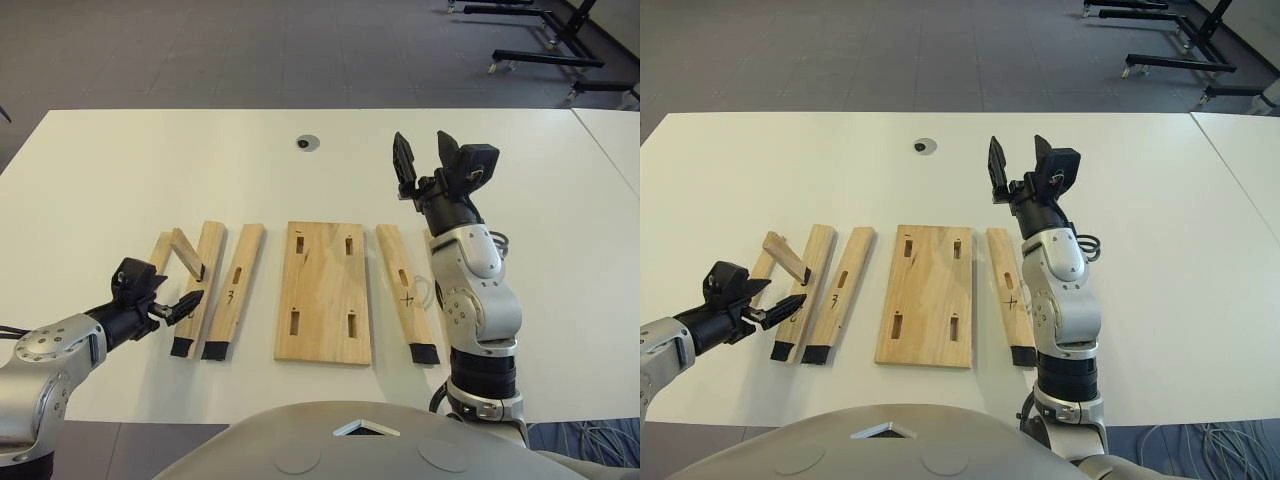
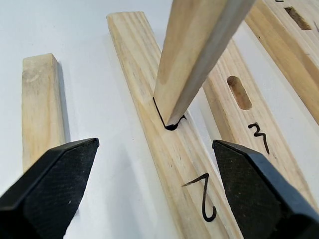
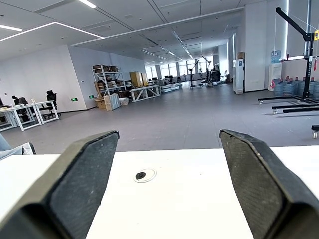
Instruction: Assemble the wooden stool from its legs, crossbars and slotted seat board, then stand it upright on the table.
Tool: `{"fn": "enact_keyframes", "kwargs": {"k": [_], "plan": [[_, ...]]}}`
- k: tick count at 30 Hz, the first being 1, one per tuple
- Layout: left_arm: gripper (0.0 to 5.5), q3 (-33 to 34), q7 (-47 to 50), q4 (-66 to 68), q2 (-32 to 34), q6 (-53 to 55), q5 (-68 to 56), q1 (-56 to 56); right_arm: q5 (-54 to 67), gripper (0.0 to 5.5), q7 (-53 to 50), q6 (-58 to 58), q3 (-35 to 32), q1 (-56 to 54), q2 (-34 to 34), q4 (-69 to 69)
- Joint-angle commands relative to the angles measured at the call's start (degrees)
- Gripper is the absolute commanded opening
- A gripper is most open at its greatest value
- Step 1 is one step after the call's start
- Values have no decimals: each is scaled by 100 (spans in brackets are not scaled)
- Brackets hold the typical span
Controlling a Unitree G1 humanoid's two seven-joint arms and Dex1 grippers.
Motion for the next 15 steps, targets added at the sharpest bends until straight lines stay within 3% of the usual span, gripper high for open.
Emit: {"fn": "enact_keyframes", "kwargs": {"k": [1, 15], "plan": [[421, -83, 143, -252, -27, 271, -45, 61, -1, 372, -18, 107, -6, 3, -29, -41], [421, -453, 666, -516, -273, 579, 7, 50, 279, 372, -115, 310, -173, -100, 69, -222]]}}
